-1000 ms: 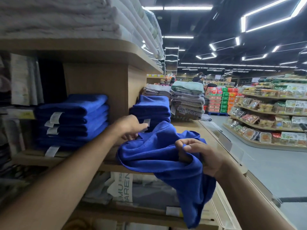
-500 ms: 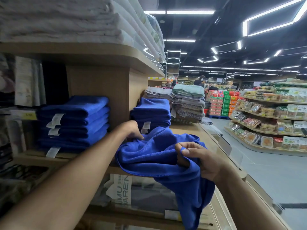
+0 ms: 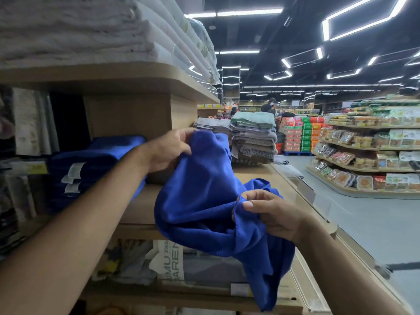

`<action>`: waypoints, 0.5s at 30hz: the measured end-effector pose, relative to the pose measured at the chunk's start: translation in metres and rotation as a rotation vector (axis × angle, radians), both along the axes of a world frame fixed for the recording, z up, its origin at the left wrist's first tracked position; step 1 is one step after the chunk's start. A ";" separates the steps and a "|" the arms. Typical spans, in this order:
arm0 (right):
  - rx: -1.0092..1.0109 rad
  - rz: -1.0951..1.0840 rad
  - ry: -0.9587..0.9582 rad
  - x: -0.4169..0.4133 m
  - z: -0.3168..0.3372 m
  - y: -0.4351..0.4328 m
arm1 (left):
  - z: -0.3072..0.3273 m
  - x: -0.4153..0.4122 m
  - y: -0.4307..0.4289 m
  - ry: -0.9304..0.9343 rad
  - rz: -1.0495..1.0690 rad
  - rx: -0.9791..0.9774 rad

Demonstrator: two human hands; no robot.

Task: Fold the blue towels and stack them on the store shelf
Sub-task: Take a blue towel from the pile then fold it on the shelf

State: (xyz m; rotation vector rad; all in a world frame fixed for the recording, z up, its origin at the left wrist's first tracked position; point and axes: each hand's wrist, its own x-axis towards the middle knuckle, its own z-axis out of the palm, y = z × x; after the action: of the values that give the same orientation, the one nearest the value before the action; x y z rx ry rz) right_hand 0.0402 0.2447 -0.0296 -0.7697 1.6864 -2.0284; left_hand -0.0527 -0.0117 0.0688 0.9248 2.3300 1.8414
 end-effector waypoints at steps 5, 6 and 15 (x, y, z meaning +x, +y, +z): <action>-0.023 -0.035 -0.022 0.004 0.001 0.000 | -0.015 0.002 -0.023 -0.322 -0.209 -0.520; -0.024 -0.047 -0.030 0.004 0.002 0.000 | -0.022 0.000 -0.024 -0.328 -0.123 -0.626; -0.026 -0.031 -0.023 0.003 0.002 0.000 | -0.075 -0.014 -0.023 -0.033 0.361 -0.893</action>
State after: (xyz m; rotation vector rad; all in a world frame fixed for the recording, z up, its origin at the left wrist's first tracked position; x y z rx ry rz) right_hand 0.0437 0.2443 -0.0276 -0.7298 1.6718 -2.0764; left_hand -0.0664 -0.0350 -0.0065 0.3580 2.9507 0.6408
